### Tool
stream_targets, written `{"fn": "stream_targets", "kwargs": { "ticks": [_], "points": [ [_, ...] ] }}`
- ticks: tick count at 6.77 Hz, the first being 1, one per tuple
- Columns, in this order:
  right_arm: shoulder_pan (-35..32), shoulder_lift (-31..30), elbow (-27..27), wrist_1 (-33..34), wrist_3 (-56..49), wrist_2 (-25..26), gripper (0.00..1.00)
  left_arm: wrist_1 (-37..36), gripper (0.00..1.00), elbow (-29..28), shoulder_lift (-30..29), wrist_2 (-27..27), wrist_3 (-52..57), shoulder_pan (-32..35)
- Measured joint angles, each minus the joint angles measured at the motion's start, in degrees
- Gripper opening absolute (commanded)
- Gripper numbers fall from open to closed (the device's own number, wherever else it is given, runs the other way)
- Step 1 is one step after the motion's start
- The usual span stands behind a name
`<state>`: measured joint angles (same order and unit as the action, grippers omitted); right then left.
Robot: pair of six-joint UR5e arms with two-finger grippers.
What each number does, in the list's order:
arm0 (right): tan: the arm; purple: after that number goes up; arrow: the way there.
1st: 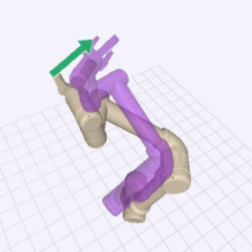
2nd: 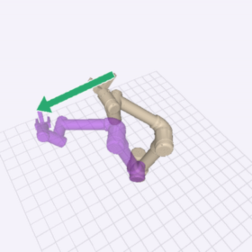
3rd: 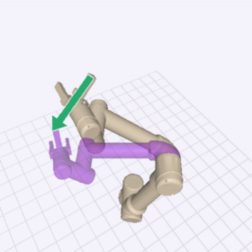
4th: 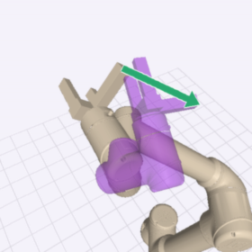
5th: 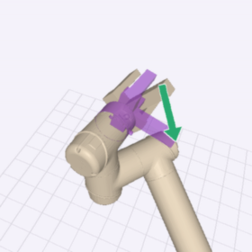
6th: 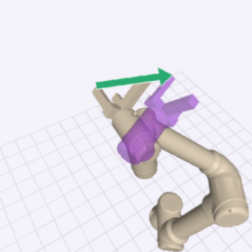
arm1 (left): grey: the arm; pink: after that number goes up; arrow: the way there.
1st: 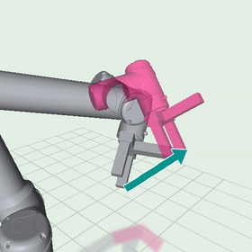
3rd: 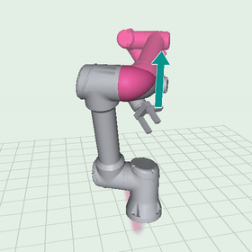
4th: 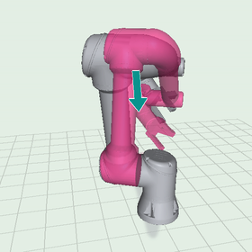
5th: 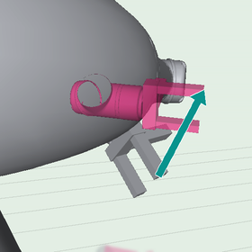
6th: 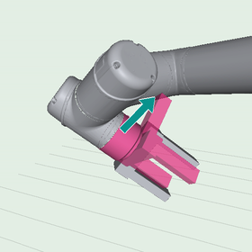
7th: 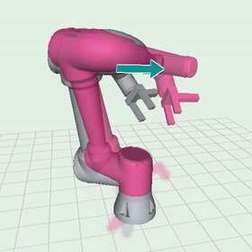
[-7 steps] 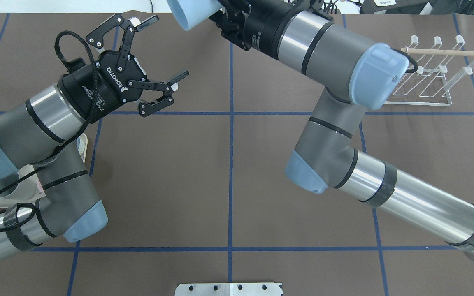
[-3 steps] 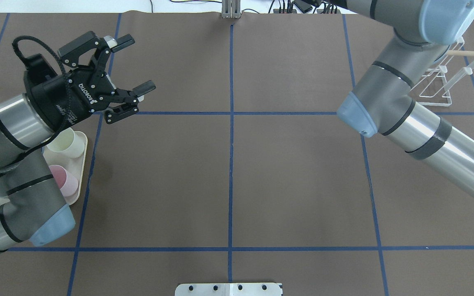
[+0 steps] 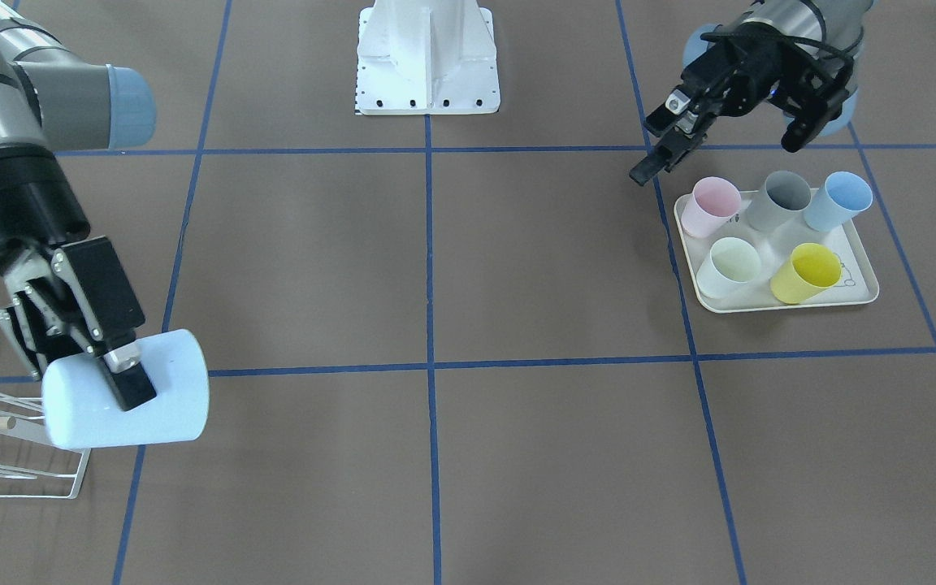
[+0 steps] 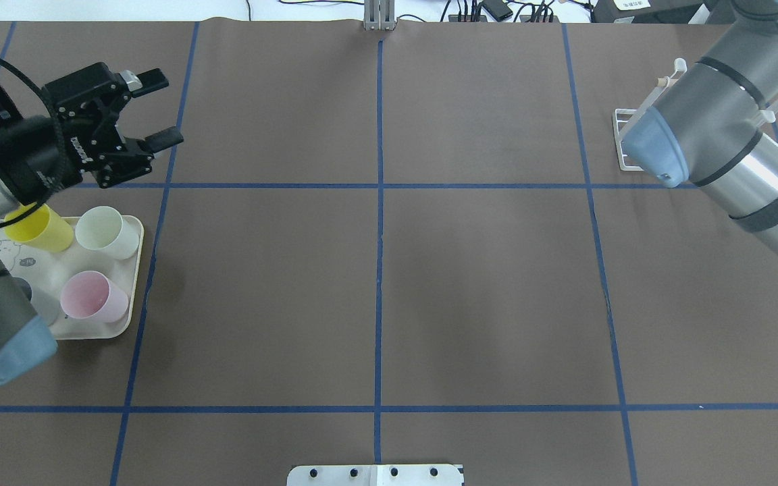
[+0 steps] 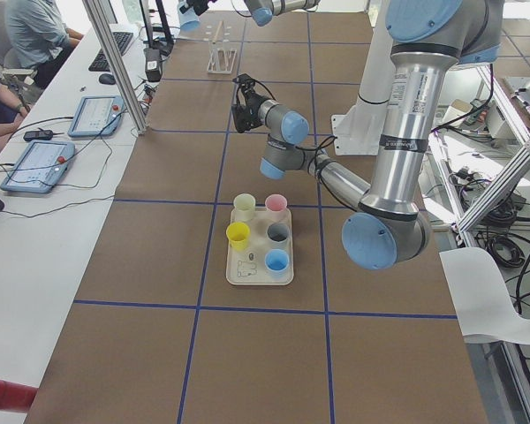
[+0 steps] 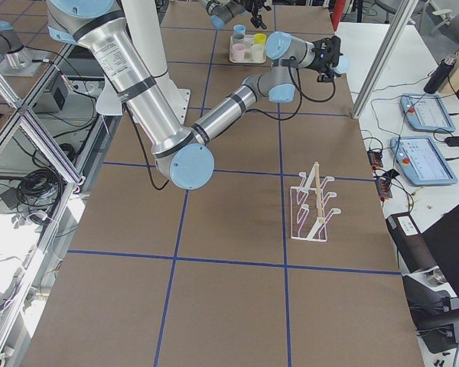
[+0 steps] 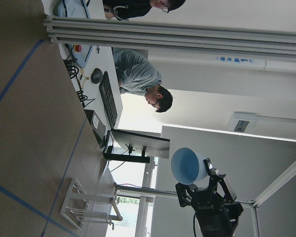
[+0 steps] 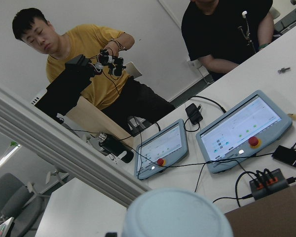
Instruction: Transfer IKEA cup to right arm and place on rack
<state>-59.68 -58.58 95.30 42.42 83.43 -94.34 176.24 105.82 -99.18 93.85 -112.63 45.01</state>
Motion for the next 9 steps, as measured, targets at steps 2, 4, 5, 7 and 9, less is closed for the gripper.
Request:
{"fn": "stream_targets", "kwargs": {
  "ticks": [2, 4, 5, 7, 9],
  "points": [
    [-2.5, -9.2, 3.7, 1.8, -13.0, 1.6, 0.0, -10.1, 0.99, 0.8, 2.4, 15.3, 11.6, 11.5],
    [-4.7, -18.3, 6.2, 1.7, -25.4, 3.6, 0.0, -17.7, 1.0, 0.9, 6.3, 27.6, 26.3, 21.7],
    [-6.0, -23.0, 7.7, 1.4, -31.2, 4.9, 0.0, -19.9, 1.0, 0.9, 9.0, 31.1, 34.0, 25.4],
    [-8.2, -32.8, 9.7, -3.2, -41.6, 6.8, 0.0, -22.0, 1.0, 0.9, 13.3, 35.1, 44.2, 29.9],
    [-8.3, -36.7, 6.0, -9.6, -45.0, 8.9, 0.0, -22.3, 1.0, 0.5, 14.6, 35.9, 46.3, 30.6]
  ]
}}
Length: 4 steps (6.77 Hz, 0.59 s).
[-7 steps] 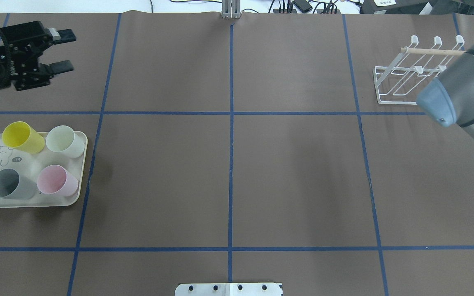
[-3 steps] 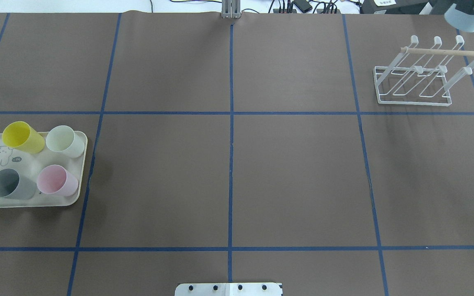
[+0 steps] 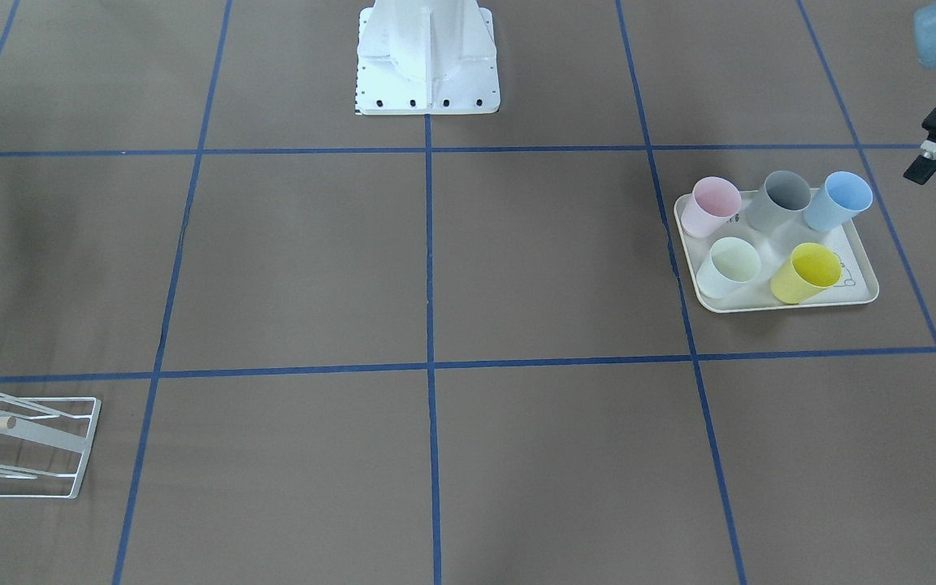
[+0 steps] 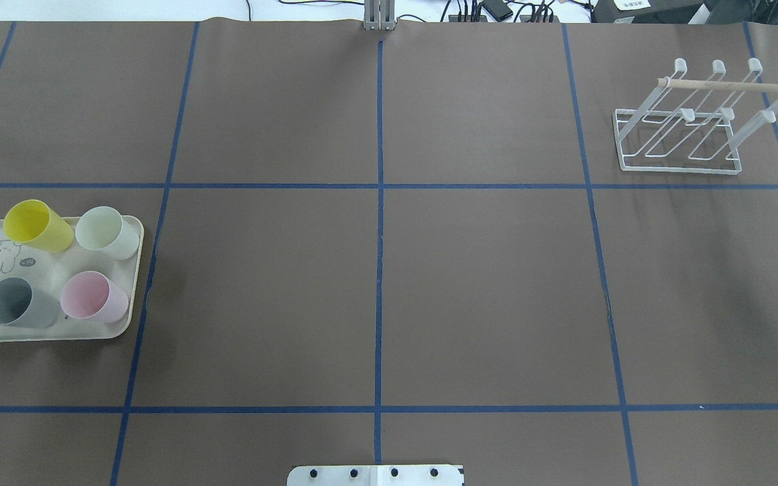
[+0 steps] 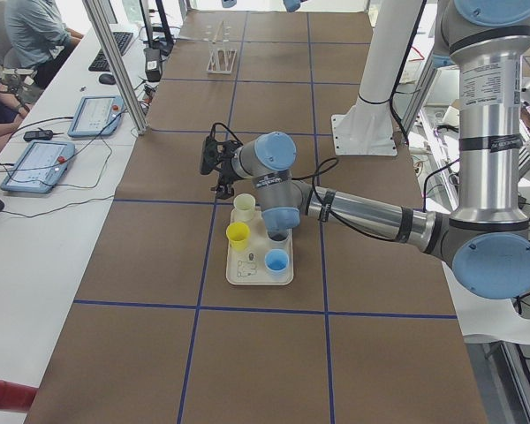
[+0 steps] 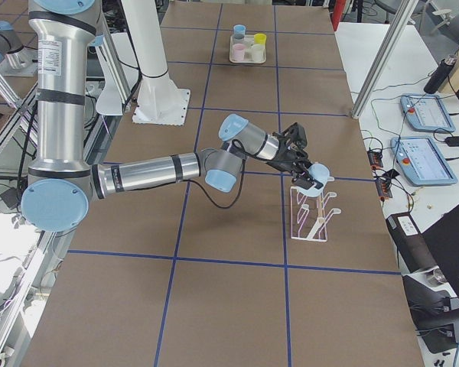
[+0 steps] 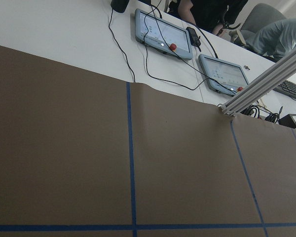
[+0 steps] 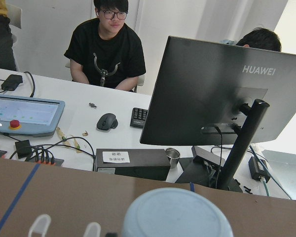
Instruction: Transfer IKEA cup to right arm and place on rack
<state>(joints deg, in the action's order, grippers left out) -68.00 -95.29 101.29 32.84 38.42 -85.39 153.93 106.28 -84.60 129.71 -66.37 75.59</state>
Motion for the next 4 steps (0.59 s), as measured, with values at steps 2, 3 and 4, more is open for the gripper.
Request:
{"fn": "stream_targets", "kwargs": {
  "ticks": [2, 3, 4],
  "points": [
    [2.0, 0.4, -7.5, -7.7, -0.3, 0.7, 0.0, 0.0, 0.99, -0.3, 0.4, 0.1, 0.2, 0.1],
    [3.1, 0.9, -9.1, -9.6, -0.2, 0.9, 0.0, 0.0, 0.99, -0.3, 0.5, 0.1, 0.3, 0.1],
    [3.8, 1.5, -9.7, -10.3, -0.2, 1.1, 0.0, 0.0, 1.0, -0.4, 0.5, 0.1, 0.3, 0.1]
  ]
}}
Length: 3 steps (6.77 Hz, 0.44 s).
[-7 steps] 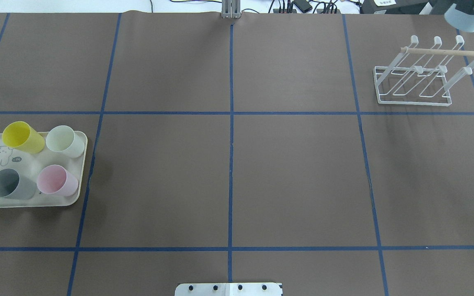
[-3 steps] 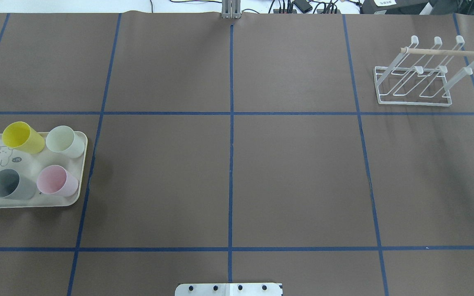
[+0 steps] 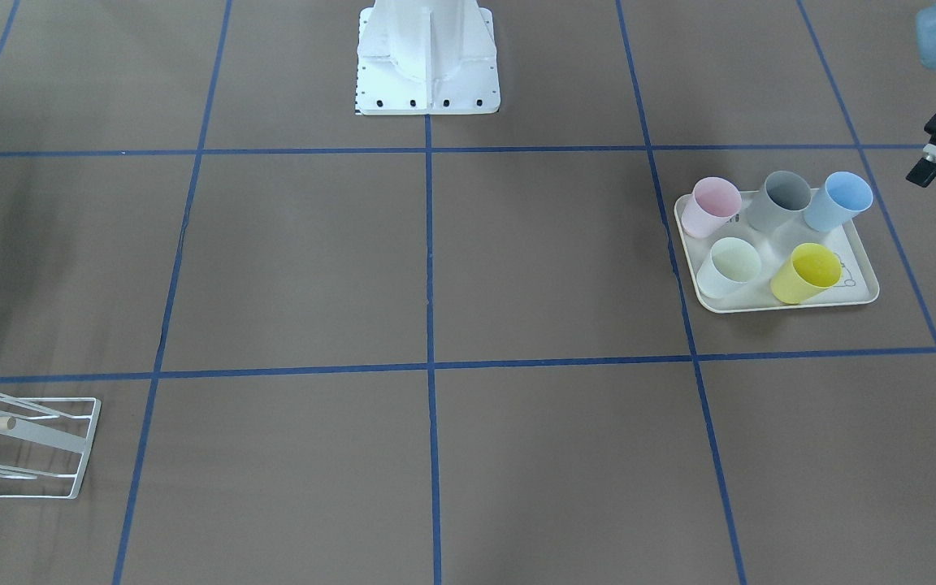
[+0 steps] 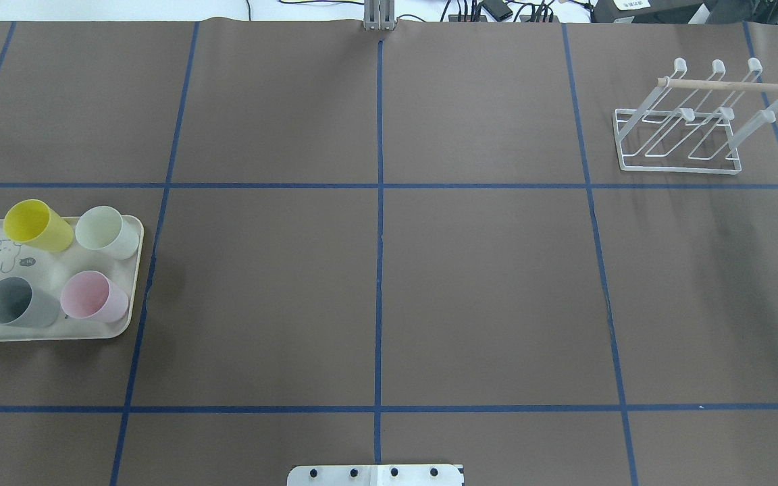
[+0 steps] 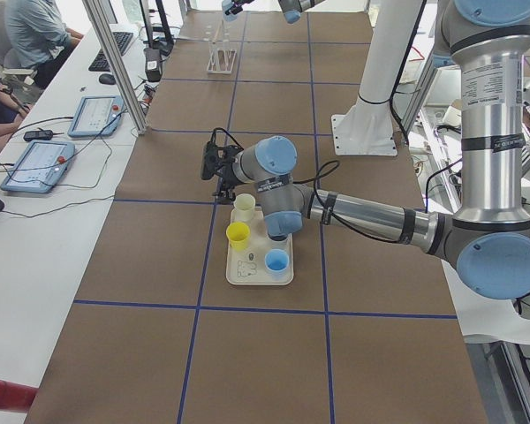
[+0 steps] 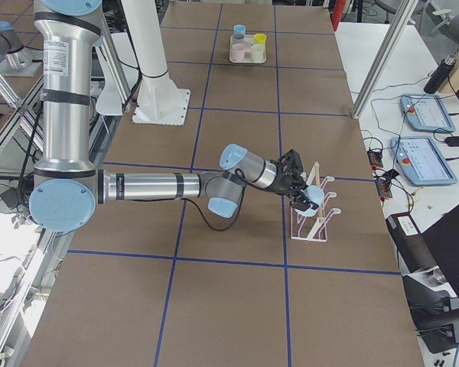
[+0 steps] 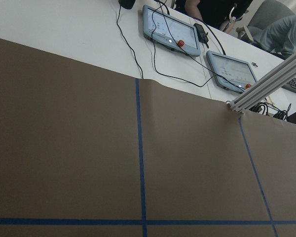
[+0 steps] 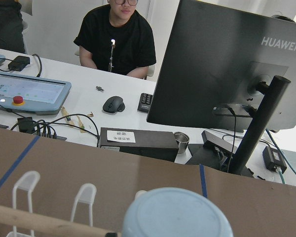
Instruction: Transfer IKEA cup to right arm and place on rack
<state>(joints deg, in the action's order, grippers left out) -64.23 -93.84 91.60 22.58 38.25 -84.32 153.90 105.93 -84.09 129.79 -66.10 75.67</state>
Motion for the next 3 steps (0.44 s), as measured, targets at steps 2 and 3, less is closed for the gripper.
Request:
{"fn": "stream_targets", "kwargs": {
  "ticks": [2, 3],
  "points": [
    [1.0, 1.2, -1.3, -0.3, 0.1, 0.1, 0.0, 0.1, 0.99, 0.0, 0.1, 0.0, 0.0, 0.0],
    [1.3, 1.5, -2.0, -0.3, 0.1, 0.2, 0.0, 0.1, 0.99, 0.0, 0.1, 0.0, 0.0, 0.0]
  ]
}}
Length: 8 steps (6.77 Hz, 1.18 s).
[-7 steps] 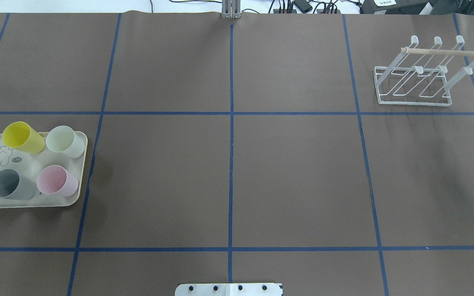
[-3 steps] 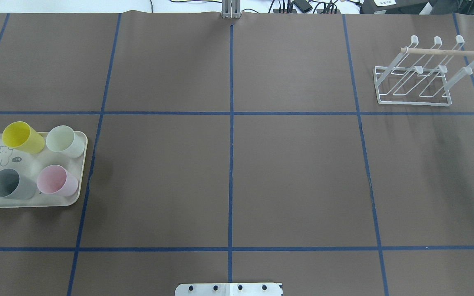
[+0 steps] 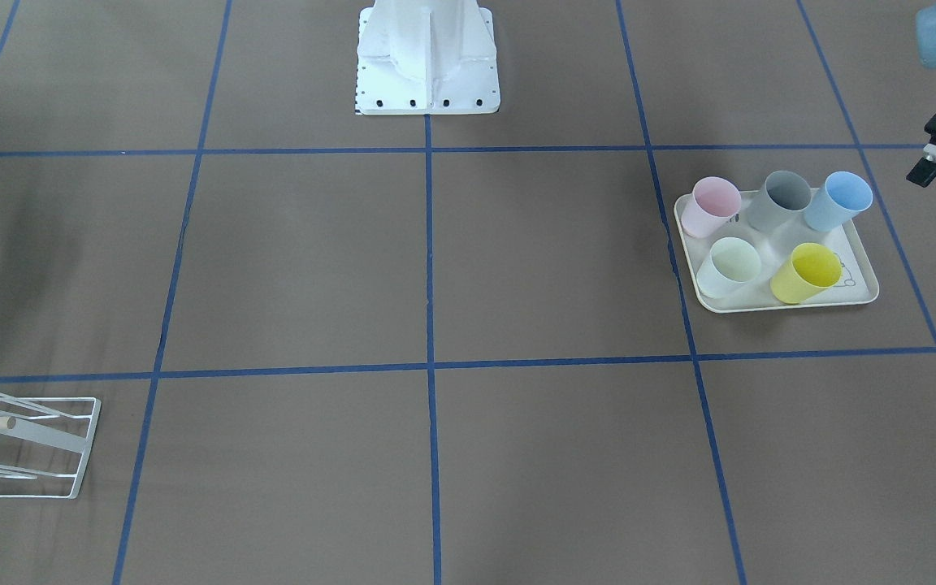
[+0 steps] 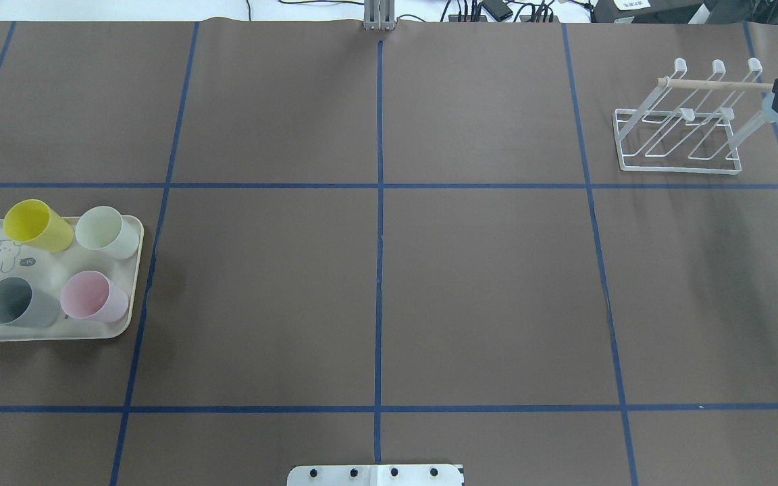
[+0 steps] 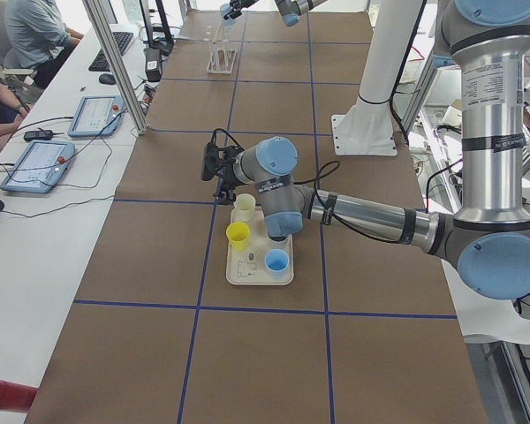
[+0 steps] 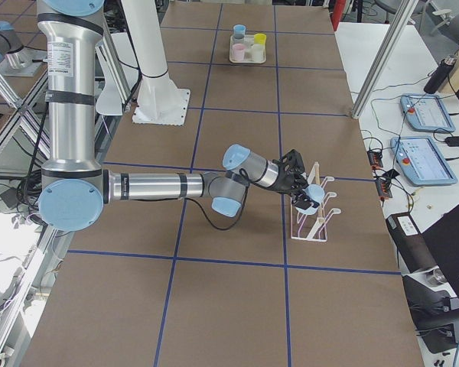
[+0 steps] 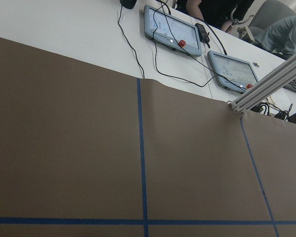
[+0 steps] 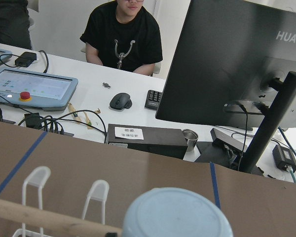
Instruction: Transfer IKEA cup to right arm and place on rack
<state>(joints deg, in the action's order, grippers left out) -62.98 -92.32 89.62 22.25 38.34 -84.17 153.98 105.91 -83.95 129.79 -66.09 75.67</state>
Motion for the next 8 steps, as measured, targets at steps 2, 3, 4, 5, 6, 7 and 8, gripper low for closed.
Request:
{"fn": "stream_targets", "kwargs": {
  "ticks": [2, 3, 4, 5, 6, 7, 8],
  "points": [
    [0.7, 0.3, -0.4, 0.0, -0.1, 0.0, 0.0, 0.0, 0.99, -0.1, 0.0, 0.0, 0.0, 0.0],
    [1.0, 0.3, -0.6, 0.0, -0.1, 0.0, 0.0, 0.0, 0.99, -0.1, 0.0, 0.0, 0.0, 0.0],
    [1.3, 0.3, -0.9, 0.0, 0.0, 0.0, 0.0, 0.0, 0.99, -0.2, 0.0, 0.0, 0.0, 0.0],
    [1.4, 0.2, -1.2, -0.1, 0.0, 0.0, 0.0, 0.0, 0.99, -0.2, 0.0, 0.0, 0.0, 0.0],
    [1.4, 0.1, -1.4, -0.1, -0.1, 0.0, 0.0, 0.0, 0.99, -0.2, 0.0, 0.0, 0.0, 0.0],
    [1.4, 0.0, -1.7, -0.2, -0.1, 0.0, 0.0, 0.0, 1.0, -0.2, 0.0, 0.0, 0.0, 0.0],
    [1.4, -0.1, -2.1, -0.4, -0.1, 0.0, 0.0, 0.0, 0.99, -0.2, 0.0, 0.0, 0.0, 0.0]
  ]
}}
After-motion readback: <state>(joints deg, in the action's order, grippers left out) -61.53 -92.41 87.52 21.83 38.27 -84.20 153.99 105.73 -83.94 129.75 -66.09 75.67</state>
